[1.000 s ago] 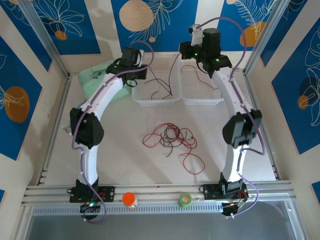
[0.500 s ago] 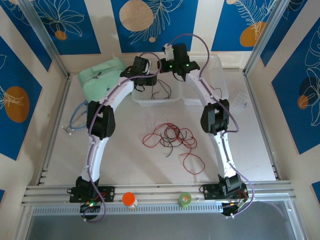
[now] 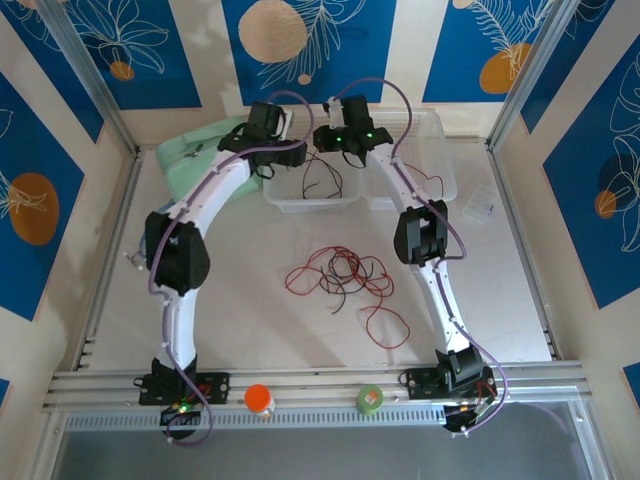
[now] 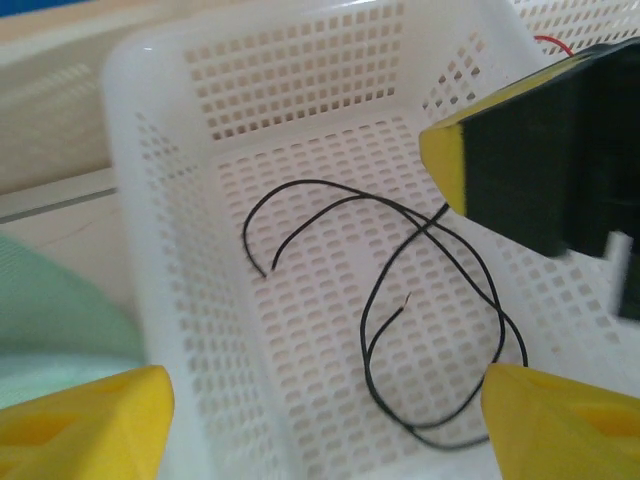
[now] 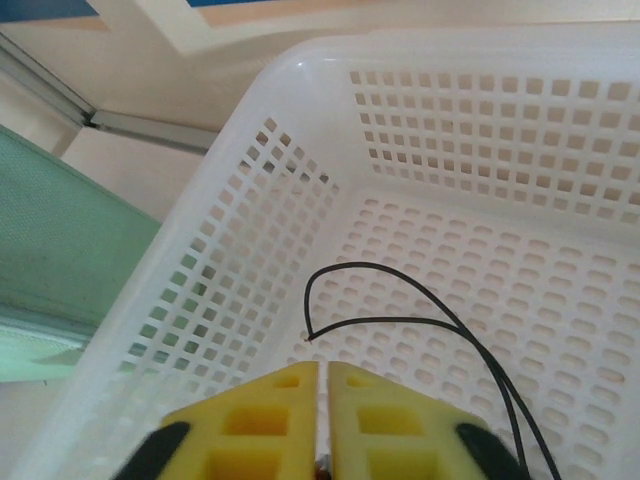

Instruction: Untangle the cables

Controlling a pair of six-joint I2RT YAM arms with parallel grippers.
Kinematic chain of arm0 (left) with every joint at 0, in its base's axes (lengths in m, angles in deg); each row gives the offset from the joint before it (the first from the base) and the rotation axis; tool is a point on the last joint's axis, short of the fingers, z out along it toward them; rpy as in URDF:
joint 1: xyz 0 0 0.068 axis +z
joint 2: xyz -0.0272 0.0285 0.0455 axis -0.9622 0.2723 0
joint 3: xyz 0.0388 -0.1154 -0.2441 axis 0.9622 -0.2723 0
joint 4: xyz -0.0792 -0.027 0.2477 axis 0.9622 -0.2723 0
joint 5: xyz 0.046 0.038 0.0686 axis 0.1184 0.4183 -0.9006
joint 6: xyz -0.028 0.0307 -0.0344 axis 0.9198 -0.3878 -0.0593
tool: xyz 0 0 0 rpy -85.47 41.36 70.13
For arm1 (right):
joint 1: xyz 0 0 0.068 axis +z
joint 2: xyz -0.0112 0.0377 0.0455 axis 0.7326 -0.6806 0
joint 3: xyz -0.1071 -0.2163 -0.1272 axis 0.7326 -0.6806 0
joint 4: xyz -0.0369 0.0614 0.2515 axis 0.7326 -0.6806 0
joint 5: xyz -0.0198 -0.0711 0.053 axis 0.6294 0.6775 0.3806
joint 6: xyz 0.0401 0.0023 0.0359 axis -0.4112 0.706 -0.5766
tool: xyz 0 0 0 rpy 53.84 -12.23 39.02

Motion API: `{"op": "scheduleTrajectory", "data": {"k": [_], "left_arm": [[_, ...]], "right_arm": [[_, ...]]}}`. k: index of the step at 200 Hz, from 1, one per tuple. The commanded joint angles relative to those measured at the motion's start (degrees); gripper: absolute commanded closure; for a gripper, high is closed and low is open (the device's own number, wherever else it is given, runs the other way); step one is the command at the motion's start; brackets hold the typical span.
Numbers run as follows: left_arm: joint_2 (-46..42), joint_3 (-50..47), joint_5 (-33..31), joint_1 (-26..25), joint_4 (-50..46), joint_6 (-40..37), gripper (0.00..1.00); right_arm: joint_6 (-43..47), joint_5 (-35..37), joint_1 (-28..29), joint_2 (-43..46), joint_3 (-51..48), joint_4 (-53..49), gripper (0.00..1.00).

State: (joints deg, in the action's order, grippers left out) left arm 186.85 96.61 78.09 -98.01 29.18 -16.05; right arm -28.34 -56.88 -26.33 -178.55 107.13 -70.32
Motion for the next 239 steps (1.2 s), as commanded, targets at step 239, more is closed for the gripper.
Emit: {"op": "scheduleTrajectory", "data": {"k": [239], "left_arm": [[-29.3,-48.3,2.3,-27.3,2.6,5.9,0.28]], "right_arm": [[-7.0,14.4,6.7,83.2,-83.2,-3.5,0.57]]}}
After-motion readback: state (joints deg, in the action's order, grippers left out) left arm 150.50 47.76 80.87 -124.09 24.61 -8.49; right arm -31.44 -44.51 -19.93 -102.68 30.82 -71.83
